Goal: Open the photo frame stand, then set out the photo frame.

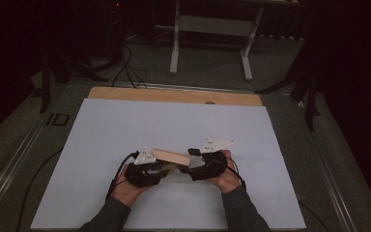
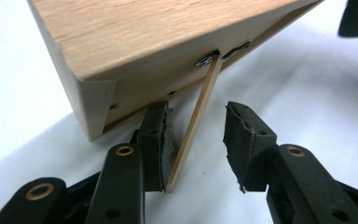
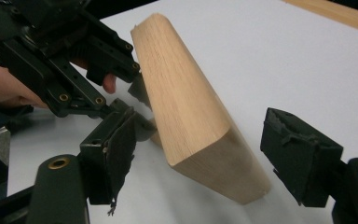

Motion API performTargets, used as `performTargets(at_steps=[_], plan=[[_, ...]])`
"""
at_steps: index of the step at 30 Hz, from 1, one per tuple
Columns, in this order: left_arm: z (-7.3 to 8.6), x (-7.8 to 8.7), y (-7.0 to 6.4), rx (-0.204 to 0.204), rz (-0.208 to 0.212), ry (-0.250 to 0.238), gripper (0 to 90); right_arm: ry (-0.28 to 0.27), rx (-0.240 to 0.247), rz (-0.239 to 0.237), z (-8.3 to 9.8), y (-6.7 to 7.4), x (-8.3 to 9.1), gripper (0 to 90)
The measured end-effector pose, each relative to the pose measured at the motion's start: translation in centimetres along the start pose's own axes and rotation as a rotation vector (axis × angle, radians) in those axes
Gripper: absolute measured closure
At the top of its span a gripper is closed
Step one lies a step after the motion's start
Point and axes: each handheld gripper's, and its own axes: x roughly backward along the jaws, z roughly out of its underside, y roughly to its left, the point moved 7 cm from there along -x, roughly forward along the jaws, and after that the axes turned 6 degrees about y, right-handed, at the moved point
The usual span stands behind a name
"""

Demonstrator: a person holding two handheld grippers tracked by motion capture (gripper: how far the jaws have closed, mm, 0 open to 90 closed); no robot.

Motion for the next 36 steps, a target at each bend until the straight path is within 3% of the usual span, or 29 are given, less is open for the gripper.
performTargets(at_steps=[26,36], plan=[[-0.1,0.7,0.1,-0.023,-0.001,-0.012,62.4,-0.098,-0.049,-0.004,-0.8,-0.9,2.0,32.1],[-0.1,1.3,0.3,-0.011,-0.006,-0.031,63.6,-0.113,-0.062,0.029,-0.8,-1.5,2.4,38.3]])
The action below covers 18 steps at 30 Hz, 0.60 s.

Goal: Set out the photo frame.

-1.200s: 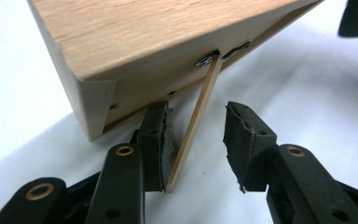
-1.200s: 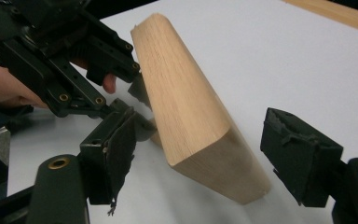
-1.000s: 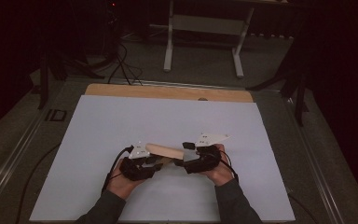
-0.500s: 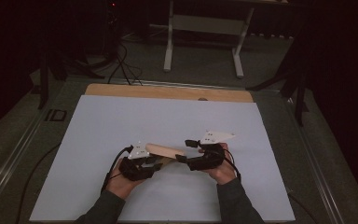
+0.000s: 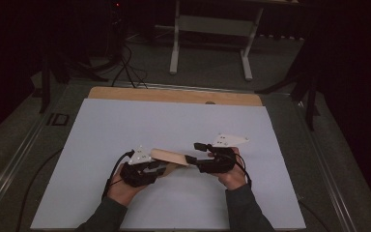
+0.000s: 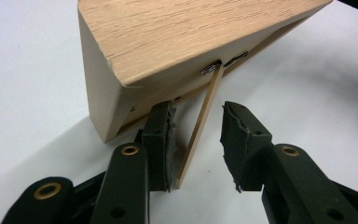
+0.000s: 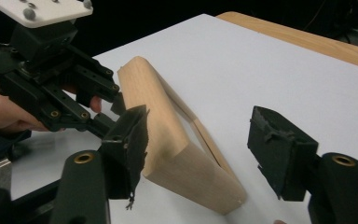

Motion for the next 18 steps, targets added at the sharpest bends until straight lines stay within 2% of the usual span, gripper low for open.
performTargets(at_steps=[11,18], plan=[[-0.2,0.3,0.0,0.0,0.0,-0.02,67.1,-0.013,-0.021,0.046,0.1,-0.7,0.3,48.2],[-0.2,0.3,-0.1,-0.01,-0.013,-0.018,69.3,-0.014,-0.035,0.094,0.3,-1.2,0.3,59.5]])
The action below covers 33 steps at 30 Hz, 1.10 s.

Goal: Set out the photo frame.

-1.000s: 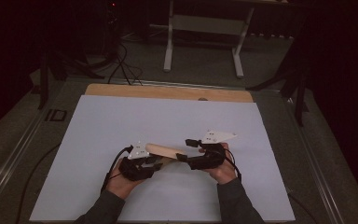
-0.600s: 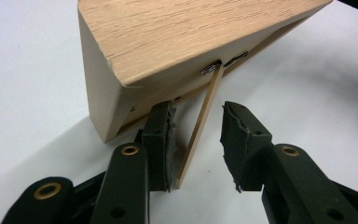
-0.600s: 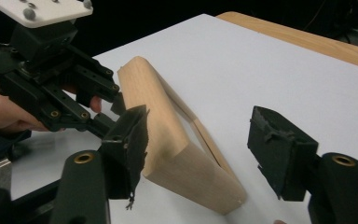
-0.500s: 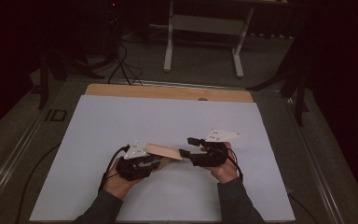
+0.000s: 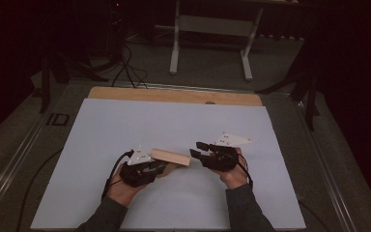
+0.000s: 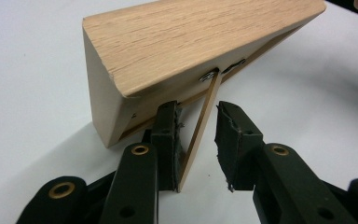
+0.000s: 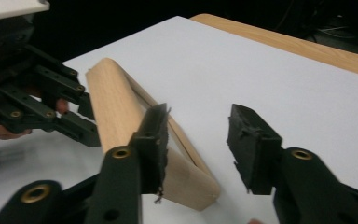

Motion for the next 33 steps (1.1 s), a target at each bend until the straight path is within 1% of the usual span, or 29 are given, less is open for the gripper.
performTargets(at_steps=[2,4,5,7,9,13,16,20,27,33], plan=[[0.0,0.0,0.0,-0.009,-0.006,0.003,70.1,0.0,-0.001,0.018,0.1,-0.1,-0.1,64.9],[0.0,0.0,0.0,-0.016,-0.027,0.002,71.6,-0.003,0.0,0.046,0.3,-0.2,-0.3,75.4],[0.0,0.0,0.1,-0.019,-0.043,-0.001,72.8,-0.002,0.007,0.055,0.4,-0.2,-0.4,78.6],[0.0,0.1,0.1,-0.02,-0.057,-0.002,75.5,0.008,0.017,0.073,0.5,-0.1,-0.8,83.0],[-0.1,0.1,0.3,-0.017,-0.07,-0.008,77.4,0.015,0.022,0.085,0.6,0.0,-1.1,85.1],[-0.1,0.2,0.5,-0.012,-0.084,-0.014,81.3,0.024,0.024,0.086,0.8,0.2,-1.5,86.9],[0.0,0.1,0.7,-0.02,-0.114,-0.009,84.8,0.032,0.022,0.087,0.9,0.2,-1.8,87.6],[0.0,0.0,0.8,-0.027,-0.131,-0.006,87.9,0.04,0.022,0.083,1.1,0.4,-2.1,88.8],[-0.1,0.0,1.2,-0.016,-0.156,-0.009,89.4,0.054,0.027,0.071,1.3,0.6,-2.5,89.4],[-0.1,-0.1,1.3,-0.003,-0.159,-0.013,89.5,0.055,0.037,0.063,1.3,0.8,-2.6,89.4]])
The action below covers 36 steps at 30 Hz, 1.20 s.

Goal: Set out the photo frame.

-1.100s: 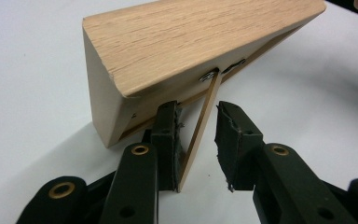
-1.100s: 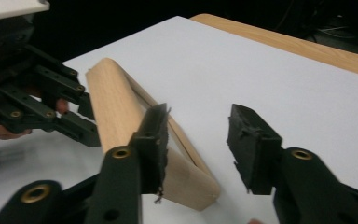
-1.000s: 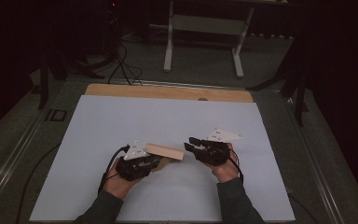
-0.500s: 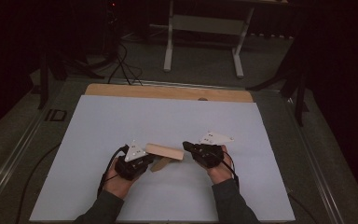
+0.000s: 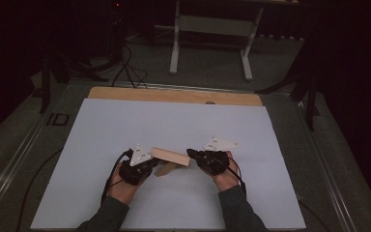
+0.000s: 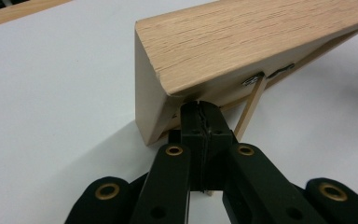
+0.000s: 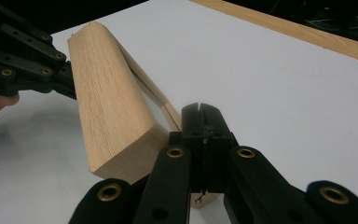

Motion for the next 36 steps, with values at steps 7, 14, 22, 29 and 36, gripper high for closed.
performTargets(at_steps=[7,14,22,29,36], plan=[[-0.2,0.0,0.1,0.009,-0.001,-0.002,89.5,0.004,0.003,-0.006,0.0,0.2,0.0,89.5],[-0.4,-0.1,-0.5,0.003,0.01,-0.007,89.5,0.007,0.006,-0.008,0.1,0.4,-0.1,89.7],[-0.8,0.0,-0.8,-0.002,0.018,-0.012,89.5,0.011,0.012,-0.014,0.1,0.8,-0.2,89.7],[-1.0,0.0,-1.0,0.01,0.036,-0.017,89.5,0.015,0.022,-0.022,0.1,1.2,-0.3,89.7],[-1.0,0.0,-1.3,0.009,0.049,-0.018,89.4,0.017,0.026,-0.026,0.0,1.5,-0.4,89.7]])
